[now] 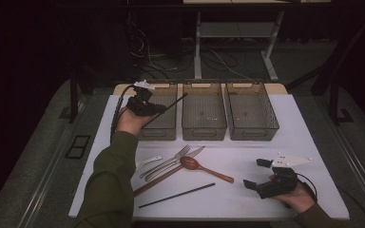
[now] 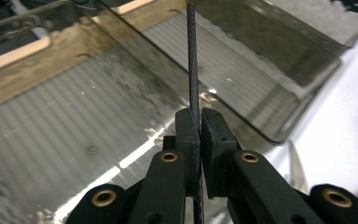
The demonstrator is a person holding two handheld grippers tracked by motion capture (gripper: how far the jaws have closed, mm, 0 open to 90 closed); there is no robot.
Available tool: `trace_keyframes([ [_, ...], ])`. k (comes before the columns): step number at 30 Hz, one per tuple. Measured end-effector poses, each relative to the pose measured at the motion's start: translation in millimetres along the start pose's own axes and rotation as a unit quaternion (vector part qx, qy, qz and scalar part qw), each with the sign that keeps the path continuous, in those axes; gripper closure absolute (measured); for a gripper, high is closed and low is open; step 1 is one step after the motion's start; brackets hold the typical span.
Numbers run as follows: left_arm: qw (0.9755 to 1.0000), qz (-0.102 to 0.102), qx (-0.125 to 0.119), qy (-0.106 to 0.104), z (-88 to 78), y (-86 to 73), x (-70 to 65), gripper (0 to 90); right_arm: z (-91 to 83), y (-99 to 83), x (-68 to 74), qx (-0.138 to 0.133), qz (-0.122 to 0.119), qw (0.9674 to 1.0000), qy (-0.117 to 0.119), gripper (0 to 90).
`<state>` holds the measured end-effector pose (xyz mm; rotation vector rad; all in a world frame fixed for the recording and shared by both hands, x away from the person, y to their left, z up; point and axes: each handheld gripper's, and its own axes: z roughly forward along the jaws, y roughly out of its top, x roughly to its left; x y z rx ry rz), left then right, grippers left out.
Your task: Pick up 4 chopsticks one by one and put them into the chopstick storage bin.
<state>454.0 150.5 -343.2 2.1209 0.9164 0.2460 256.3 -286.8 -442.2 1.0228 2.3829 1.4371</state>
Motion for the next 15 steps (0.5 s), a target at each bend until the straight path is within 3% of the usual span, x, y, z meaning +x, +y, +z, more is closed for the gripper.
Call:
trace_keyframes([
  [8, 0.9992, -0.020, -0.002, 0.034, 10.2, 1.8, 18.1, 85.5, -0.4, 0.1, 0.0, 0.000, 0.001, 1.0000, 0.000, 0.6],
  [15, 0.9971, -0.057, -0.016, 0.048, 19.6, 0.0, 32.9, 85.5, -0.5, 0.0, 0.0, -0.002, 0.000, 1.0000, 0.000, 0.6],
])
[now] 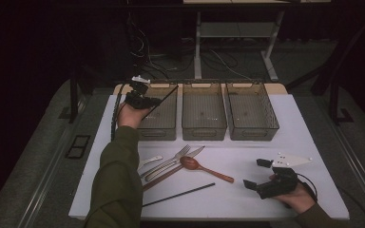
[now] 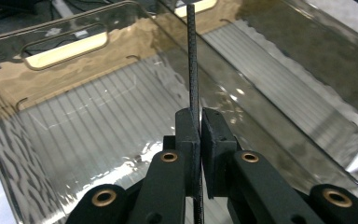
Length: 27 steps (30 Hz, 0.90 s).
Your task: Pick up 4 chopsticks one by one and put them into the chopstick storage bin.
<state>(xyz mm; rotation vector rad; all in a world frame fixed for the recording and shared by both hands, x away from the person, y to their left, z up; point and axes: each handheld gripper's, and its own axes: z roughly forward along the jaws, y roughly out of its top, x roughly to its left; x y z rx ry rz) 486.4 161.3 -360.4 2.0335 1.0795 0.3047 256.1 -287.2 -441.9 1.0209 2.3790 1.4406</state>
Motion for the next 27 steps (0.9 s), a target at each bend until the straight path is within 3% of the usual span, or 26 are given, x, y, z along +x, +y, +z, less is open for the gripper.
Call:
trace_keyframes([
  [6, 0.9997, -0.015, 0.002, 0.018, 11.5, 1.4, 7.0, 85.4, 0.1, -0.1, 0.1, 0.000, 0.001, 1.0000, 0.000, 0.6],
  [8, 0.9992, -0.019, 0.010, 0.035, 16.8, 1.6, 7.6, 85.4, -0.3, -0.1, 0.0, -0.001, 0.000, 1.0000, -0.001, 0.6],
  [15, 0.9980, -0.042, 0.027, 0.039, 28.2, -2.5, 10.2, 84.4, -0.9, -0.5, 0.0, -0.001, -0.001, 1.0000, -0.001, 0.6],
  [17, 0.9977, -0.036, 0.028, 0.050, 29.8, -3.0, 9.2, 72.9, -0.9, -0.5, 0.6, 0.000, 0.001, 1.0000, -0.001, 0.6],
  [22, 0.9980, -0.019, 0.026, 0.054, 27.9, -0.7, 6.4, 62.5, -1.2, -0.5, 0.7, 0.000, 0.000, 1.0000, -0.001, 0.6],
  [27, 0.9994, -0.012, 0.011, 0.030, 21.0, 1.1, 2.2, 52.8, -1.0, -0.5, 0.7, 0.000, 0.001, 1.0000, -0.001, 0.6],
])
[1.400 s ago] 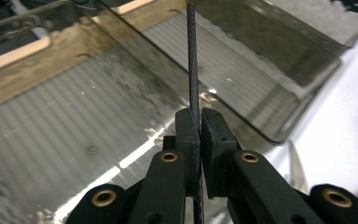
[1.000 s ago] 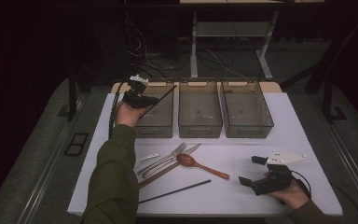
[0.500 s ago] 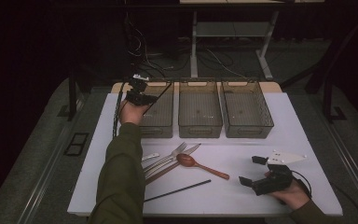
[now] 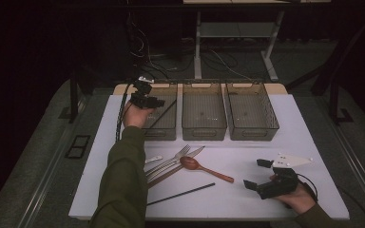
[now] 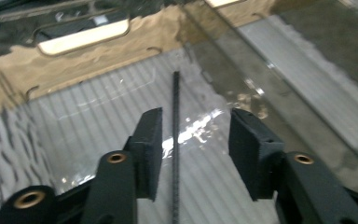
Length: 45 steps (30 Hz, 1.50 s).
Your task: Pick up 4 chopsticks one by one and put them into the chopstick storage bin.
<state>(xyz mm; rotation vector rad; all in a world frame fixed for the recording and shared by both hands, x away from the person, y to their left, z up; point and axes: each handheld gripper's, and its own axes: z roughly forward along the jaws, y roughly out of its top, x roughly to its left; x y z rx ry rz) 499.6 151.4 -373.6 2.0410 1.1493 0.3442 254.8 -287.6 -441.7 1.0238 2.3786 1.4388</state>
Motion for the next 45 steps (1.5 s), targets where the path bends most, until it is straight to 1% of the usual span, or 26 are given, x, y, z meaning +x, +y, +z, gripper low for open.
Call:
trace_keyframes([
  [1, 1.0000, 0.000, -0.001, -0.005, -1.5, 0.0, -0.8, 51.6, -0.1, 0.0, -0.1, 0.001, 0.000, 1.0000, 0.000, 0.6],
  [2, 0.9999, 0.004, -0.006, -0.016, -3.5, 0.0, -2.1, 50.9, 0.0, 0.0, 0.0, 0.001, 0.000, 1.0000, 0.000, 0.6],
  [3, 0.9997, 0.010, -0.006, -0.020, -5.0, 0.1, -3.7, 49.8, 0.2, 0.0, 0.2, 0.002, 0.000, 1.0000, -0.001, 0.6],
  [4, 0.9996, 0.013, -0.005, -0.023, -6.0, 0.3, -5.5, 48.7, 0.4, 0.1, 0.3, 0.001, -0.001, 1.0000, -0.001, 0.6],
  [5, 0.9993, 0.025, -0.004, -0.028, -7.9, 0.9, -7.7, 47.4, 0.5, 0.1, 0.3, 0.001, -0.001, 1.0000, -0.001, 0.6],
  [6, 0.9991, 0.027, -0.006, -0.031, -9.3, 0.9, -10.3, 46.4, 0.6, 0.1, 0.4, 0.002, -0.001, 1.0000, -0.001, 0.6],
  [7, 0.9985, 0.042, -0.005, -0.035, -11.1, 1.9, -10.3, 45.4, 0.6, 0.0, 0.4, 0.002, -0.001, 1.0000, -0.001, 0.6],
  [8, 0.9984, 0.039, -0.006, -0.040, -13.1, 2.0, -12.4, 44.5, 0.5, 0.0, 0.4, 0.002, -0.001, 1.0000, -0.001, 0.6],
  [10, 0.9974, 0.046, -0.012, -0.053, -16.8, 2.5, -14.7, 42.8, 0.5, 0.1, 0.3, 0.001, -0.001, 1.0000, -0.002, 0.6],
  [14, 0.9961, 0.064, -0.022, -0.057, -25.6, 1.4, -21.5, 39.1, 0.8, 0.0, 0.0, 0.002, -0.002, 1.0000, -0.002, 0.6],
  [15, 0.9958, 0.061, -0.026, -0.063, -27.1, 0.6, -23.4, 37.6, 0.9, 0.0, 0.0, 0.002, -0.002, 1.0000, -0.002, 0.6],
  [16, 0.9953, 0.064, -0.024, -0.069, -29.3, 0.1, -24.2, 36.6, 0.9, 0.0, 0.1, 0.002, -0.001, 1.0000, -0.002, 0.6],
  [17, 0.9948, 0.061, -0.030, -0.075, -30.4, -1.3, -26.3, 35.8, 0.9, -0.1, 0.1, 0.002, -0.002, 1.0000, -0.002, 0.6],
  [18, 0.9943, 0.069, -0.029, -0.076, -32.3, -2.3, -27.6, 34.8, 0.8, 0.0, 0.1, 0.003, -0.002, 1.0000, -0.002, 0.6],
  [19, 0.9938, 0.072, -0.030, -0.079, -33.6, -3.8, -29.5, 33.8, 0.9, -0.1, 0.2, 0.002, -0.002, 1.0000, -0.002, 0.6],
  [21, 0.9927, 0.075, -0.025, -0.091, -35.7, -6.8, -33.7, 30.7, 1.0, -0.1, 0.3, 0.003, -0.002, 1.0000, -0.002, 0.6],
  [23, 0.9916, 0.085, -0.022, -0.095, -38.3, -9.7, -38.2, 28.8, 1.2, 0.0, 0.3, 0.003, -0.002, 1.0000, -0.001, 0.6],
  [26, 0.9903, 0.087, -0.030, -0.104, -42.7, -15.3, -45.9, 26.8, 1.9, 0.1, 0.0, 0.003, -0.002, 1.0000, -0.002, 0.6],
  [29, 0.9888, 0.099, -0.030, -0.108, -47.4, -20.6, -52.1, 26.1, 2.0, 0.1, -0.1, 0.003, -0.002, 1.0000, -0.002, 0.6],
  [34, 0.9860, 0.109, -0.032, -0.122, -55.3, -30.1, -62.5, 24.4, 1.9, 0.1, -0.2, 0.003, -0.001, 1.0000, -0.003, 0.6],
  [39, 0.9835, 0.125, -0.030, -0.127, -62.0, -41.7, -74.5, 23.8, 1.9, 0.0, 0.0, 0.004, -0.001, 1.0000, -0.004, 0.6],
  [40, 0.9826, 0.131, -0.028, -0.129, -63.3, -44.2, -76.9, 23.8, 1.7, -0.1, -0.2, 0.003, -0.003, 1.0000, -0.003, 0.6],
  [45, 0.9794, 0.140, -0.031, -0.142, -68.5, -59.4, -90.5, 23.7, 0.4, -2.2, -0.4, 0.006, -0.002, 1.0000, -0.002, 0.6],
])
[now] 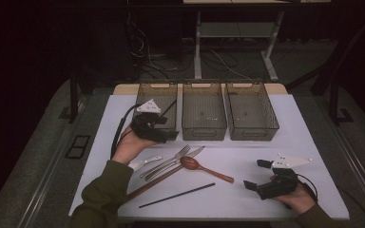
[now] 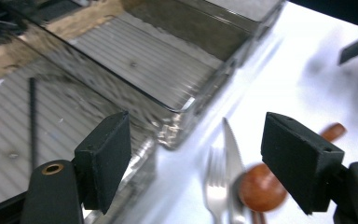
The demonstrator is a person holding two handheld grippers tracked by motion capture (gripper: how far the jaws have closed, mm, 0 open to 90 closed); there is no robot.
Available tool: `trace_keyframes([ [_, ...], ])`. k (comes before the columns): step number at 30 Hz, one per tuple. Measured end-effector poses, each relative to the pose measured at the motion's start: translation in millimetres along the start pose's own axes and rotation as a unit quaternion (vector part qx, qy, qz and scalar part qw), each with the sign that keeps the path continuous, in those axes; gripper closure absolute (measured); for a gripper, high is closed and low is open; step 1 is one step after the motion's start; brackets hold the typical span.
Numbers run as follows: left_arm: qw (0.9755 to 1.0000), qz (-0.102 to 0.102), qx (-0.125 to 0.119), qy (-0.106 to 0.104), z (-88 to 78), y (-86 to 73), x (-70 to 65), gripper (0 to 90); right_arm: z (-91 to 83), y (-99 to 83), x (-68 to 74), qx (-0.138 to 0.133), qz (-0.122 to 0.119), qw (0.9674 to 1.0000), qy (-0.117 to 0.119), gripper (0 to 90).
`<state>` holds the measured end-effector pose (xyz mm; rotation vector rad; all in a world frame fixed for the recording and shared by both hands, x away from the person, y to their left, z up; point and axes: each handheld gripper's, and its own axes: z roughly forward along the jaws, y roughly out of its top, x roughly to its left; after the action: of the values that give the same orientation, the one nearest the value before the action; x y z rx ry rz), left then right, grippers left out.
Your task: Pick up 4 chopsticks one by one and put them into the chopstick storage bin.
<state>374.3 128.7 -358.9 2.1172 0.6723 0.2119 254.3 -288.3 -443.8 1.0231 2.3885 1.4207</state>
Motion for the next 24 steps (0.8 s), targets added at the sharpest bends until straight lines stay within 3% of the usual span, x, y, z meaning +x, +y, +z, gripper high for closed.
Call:
trace_keyframes([
  [11, 0.9992, 0.021, 0.000, -0.033, 4.5, -27.7, -41.9, 23.7, 3.9, -1.4, -0.7, 0.008, -0.009, 0.9999, 0.008, 0.6],
  [16, 0.9987, 0.019, 0.005, -0.047, 6.6, -39.4, -52.4, 23.7, 3.5, -1.1, -4.8, 0.008, -0.007, 0.9999, 0.009, 0.6],
  [24, 0.9985, 0.026, 0.007, -0.048, 7.7, -54.6, -64.9, 24.0, 1.8, -0.6, -6.9, 0.002, -0.002, 1.0000, 0.001, 0.6],
])
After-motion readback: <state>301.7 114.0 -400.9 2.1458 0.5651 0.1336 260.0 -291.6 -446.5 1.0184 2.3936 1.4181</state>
